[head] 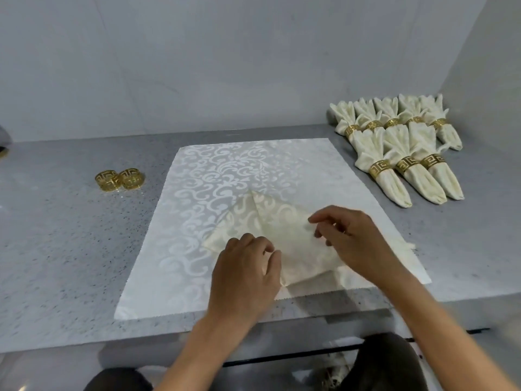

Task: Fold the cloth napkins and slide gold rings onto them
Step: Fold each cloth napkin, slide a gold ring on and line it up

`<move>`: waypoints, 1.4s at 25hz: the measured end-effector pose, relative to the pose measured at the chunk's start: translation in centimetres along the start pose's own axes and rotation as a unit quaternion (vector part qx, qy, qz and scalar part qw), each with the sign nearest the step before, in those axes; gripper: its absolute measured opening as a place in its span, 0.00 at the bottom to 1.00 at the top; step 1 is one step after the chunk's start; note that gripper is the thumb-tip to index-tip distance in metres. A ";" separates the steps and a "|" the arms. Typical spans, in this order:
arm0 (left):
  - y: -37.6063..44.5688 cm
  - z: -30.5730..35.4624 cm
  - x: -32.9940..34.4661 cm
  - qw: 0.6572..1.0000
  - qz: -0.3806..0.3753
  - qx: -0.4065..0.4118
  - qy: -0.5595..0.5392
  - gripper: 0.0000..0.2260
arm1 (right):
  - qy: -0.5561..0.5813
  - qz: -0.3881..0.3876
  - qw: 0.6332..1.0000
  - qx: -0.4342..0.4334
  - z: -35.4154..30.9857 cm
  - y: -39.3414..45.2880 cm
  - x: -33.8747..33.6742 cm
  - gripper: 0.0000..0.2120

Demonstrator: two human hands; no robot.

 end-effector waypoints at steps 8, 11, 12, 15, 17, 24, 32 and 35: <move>-0.1 0.5 1.9 0.995 -0.066 0.052 0.051 0.08 | -0.203 -0.244 0.948 0.034 7.0 1.4 -7.7 0.12; 0.0 -0.3 1.1 0.992 -0.093 0.077 0.043 0.08 | -0.028 -0.307 0.947 0.094 6.6 -0.1 -8.0 0.05; -0.3 -0.2 1.1 0.991 -0.096 0.084 0.038 0.08 | 0.003 -0.312 0.946 0.093 6.4 0.0 -8.2 0.03; -1.6 -0.3 1.1 0.992 -0.083 0.093 0.020 0.12 | 0.175 -0.274 0.938 0.120 5.6 1.4 -8.5 0.11; -2.2 -0.4 1.1 0.992 -0.060 0.108 0.021 0.15 | 0.298 -0.248 0.908 0.157 5.0 2.7 -8.2 0.14; -3.4 -0.7 1.2 0.992 0.006 0.124 -0.008 0.10 | 0.161 -0.166 0.971 0.064 1.4 9.0 -1.3 0.09; -3.6 -1.3 1.3 0.987 0.082 0.135 -0.037 0.04 | 0.017 -0.101 0.994 -0.046 -0.2 11.3 8.4 0.03; -3.7 -1.3 1.5 0.987 0.074 0.138 -0.032 0.08 | -0.066 -0.056 0.989 -0.119 0.1 11.1 9.2 0.04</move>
Point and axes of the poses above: each hand's wrist, its own y-axis towards the middle knuckle, its own x-axis out of the palm, z = x × y, the point moved 4 cm from there along y, towards the middle knuckle, and after that the axes turned 7 degrees about z, right-handed, at the moved point
